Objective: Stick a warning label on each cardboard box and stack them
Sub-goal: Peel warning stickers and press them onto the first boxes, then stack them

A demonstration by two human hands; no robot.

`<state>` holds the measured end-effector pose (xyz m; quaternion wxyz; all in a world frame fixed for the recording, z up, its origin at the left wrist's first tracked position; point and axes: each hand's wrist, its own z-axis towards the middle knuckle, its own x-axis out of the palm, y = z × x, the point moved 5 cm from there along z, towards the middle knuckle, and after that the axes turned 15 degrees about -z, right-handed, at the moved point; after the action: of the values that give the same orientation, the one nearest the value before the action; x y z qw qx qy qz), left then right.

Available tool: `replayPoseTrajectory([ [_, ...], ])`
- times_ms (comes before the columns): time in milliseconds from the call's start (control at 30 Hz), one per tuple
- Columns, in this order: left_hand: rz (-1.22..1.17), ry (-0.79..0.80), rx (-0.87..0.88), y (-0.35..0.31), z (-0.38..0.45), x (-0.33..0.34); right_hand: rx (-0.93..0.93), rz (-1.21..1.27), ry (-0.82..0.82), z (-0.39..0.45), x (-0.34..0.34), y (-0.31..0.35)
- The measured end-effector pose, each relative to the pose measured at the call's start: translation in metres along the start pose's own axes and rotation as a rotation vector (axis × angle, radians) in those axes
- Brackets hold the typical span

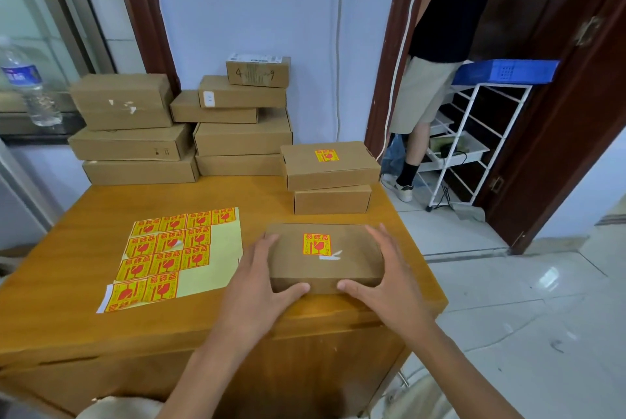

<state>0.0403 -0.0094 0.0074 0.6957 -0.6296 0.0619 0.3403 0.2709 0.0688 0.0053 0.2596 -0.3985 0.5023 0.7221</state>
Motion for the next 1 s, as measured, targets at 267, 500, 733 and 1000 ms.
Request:
replayPoseTrajectory([
  [267,-0.043,-0.064,0.143,-0.063,0.04,-0.027,-0.058,0.215,-0.208,0.029,-0.055,0.024],
  [500,-0.051,-0.041,0.248,-0.124,0.136,-0.054,-0.14,0.225,-0.311,0.118,-0.115,0.054],
  [733,0.115,0.089,0.238,-0.18,0.275,-0.067,-0.181,-0.005,-0.27,0.255,-0.158,0.064],
  [1000,0.356,0.209,0.192,-0.155,0.347,-0.021,-0.197,-0.143,-0.17,0.341,-0.124,0.034],
])
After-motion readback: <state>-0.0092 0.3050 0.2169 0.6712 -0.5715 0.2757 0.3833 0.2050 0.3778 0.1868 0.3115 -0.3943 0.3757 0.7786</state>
